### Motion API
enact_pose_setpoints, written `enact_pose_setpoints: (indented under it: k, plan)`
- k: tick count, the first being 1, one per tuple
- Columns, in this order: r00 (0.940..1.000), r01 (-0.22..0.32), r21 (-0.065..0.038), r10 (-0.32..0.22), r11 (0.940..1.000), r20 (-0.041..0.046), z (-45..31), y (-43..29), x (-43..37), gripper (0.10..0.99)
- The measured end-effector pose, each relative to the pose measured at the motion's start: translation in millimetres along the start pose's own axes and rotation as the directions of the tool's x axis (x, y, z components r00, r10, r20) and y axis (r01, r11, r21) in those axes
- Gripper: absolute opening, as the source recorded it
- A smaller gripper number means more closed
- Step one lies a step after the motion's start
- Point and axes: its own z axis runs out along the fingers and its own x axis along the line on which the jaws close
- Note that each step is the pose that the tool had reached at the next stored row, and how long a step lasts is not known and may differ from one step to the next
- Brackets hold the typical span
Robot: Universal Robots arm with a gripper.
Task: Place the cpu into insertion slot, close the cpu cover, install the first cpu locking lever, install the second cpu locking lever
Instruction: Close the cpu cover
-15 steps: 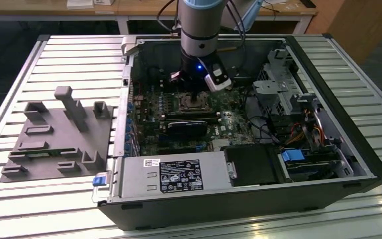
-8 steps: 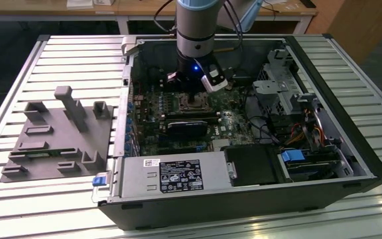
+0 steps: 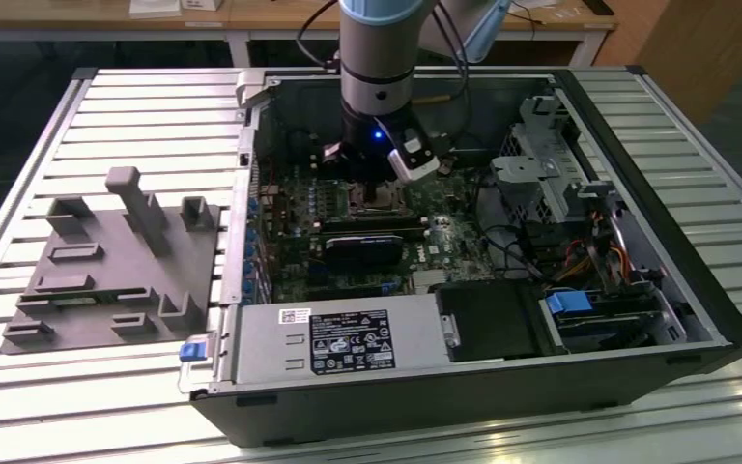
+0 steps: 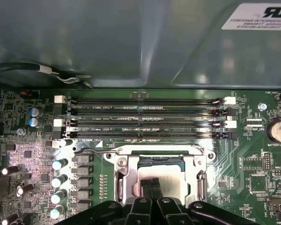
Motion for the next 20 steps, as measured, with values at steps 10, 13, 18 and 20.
enact_pose_setpoints:
  k: [10,13,18,20]
  plan:
    - [1.0,0.0,0.0,0.0,1.0,0.0001,3.2,-0.4,0.1,0.102]
    - [1.0,0.0,0.0,0.0,1.0,0.0,3.2,-0.4,0.1,0.102]
    - [1.0,0.0,-0.002,0.0,1.0,0.0013,1.3,0.2,-0.1,0.102]
    - [1.0,0.0,0.0,0.0,1.0,0.0001,-1.6,0.1,0.0,0.102]
